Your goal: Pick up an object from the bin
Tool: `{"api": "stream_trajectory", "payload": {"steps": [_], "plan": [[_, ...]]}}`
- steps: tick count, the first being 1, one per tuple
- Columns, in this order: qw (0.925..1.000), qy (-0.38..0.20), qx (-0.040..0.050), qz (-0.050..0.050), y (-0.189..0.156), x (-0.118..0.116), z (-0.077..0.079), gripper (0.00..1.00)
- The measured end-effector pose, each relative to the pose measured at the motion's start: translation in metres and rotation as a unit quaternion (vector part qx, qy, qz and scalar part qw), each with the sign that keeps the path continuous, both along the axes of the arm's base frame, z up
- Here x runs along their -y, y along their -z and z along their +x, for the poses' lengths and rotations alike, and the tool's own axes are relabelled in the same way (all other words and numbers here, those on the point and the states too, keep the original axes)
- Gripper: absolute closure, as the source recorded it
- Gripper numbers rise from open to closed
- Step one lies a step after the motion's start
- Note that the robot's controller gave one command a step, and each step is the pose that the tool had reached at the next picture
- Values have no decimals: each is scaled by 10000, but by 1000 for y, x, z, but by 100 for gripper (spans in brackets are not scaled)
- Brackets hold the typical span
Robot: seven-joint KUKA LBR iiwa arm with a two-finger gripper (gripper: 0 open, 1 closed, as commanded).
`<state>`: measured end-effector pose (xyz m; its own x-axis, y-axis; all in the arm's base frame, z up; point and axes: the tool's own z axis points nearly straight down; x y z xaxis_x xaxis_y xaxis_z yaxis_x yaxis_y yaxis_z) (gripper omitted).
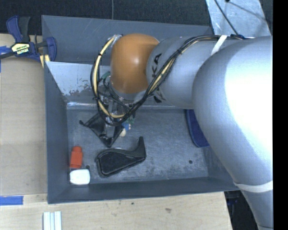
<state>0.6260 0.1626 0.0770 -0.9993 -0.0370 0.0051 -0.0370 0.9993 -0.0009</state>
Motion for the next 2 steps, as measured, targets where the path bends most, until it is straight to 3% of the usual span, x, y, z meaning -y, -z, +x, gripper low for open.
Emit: {"api": "stream_trajectory", "payload": {"steps": [1, 2], "plan": [[10000, 7, 39, 10, -6, 0, 2, 100], [9999, 112, 79, 24, -138, -29, -35, 100]]}}
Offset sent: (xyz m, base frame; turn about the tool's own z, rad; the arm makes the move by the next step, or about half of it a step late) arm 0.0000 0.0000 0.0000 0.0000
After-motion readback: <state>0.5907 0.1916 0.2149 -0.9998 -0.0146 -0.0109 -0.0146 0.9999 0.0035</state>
